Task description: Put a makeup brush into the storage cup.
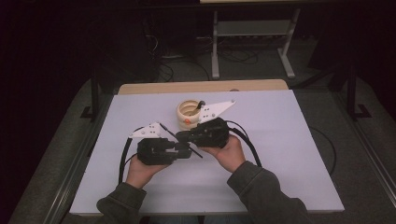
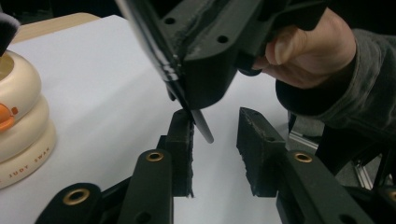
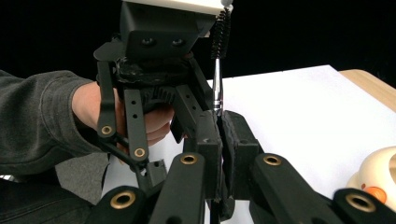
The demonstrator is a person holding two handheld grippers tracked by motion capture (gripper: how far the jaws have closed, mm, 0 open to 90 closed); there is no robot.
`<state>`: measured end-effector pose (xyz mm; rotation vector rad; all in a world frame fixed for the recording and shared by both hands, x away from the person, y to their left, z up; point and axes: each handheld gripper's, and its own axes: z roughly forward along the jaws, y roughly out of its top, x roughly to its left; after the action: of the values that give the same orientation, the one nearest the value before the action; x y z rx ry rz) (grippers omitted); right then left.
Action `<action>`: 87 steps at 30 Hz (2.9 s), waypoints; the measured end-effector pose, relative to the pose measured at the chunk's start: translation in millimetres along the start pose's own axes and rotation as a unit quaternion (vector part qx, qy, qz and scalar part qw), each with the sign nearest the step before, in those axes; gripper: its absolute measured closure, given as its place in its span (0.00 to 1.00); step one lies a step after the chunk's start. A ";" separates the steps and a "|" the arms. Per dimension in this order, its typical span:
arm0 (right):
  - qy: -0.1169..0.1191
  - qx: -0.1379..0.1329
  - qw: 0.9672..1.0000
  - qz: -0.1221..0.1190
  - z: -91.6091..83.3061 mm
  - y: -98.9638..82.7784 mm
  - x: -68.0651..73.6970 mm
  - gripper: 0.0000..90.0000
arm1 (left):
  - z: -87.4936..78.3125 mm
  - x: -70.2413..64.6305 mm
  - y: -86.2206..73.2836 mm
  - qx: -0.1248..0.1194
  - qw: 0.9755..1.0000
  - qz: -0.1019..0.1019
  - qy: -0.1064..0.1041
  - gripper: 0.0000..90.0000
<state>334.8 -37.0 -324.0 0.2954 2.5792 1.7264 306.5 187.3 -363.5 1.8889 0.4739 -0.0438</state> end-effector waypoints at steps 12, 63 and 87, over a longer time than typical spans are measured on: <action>-0.003 -0.012 1.000 -0.012 1.8 -4.1 7.5 0.94 | -1.1 3.2 -1.5 -0.004 1.000 -0.010 0.007 0.90; -0.014 0.075 0.995 0.059 -13.0 -13.1 -20.3 0.94 | -6.6 -3.2 -15.9 0.127 0.988 0.037 0.082 0.77; -0.046 0.065 0.993 0.091 -43.6 -12.8 -50.1 0.94 | -22.4 -4.2 -26.3 0.109 0.987 0.030 0.114 0.70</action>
<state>376.7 -90.1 -323.1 0.6182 2.6745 1.5552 289.2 214.0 -377.8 2.1339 0.5859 0.1677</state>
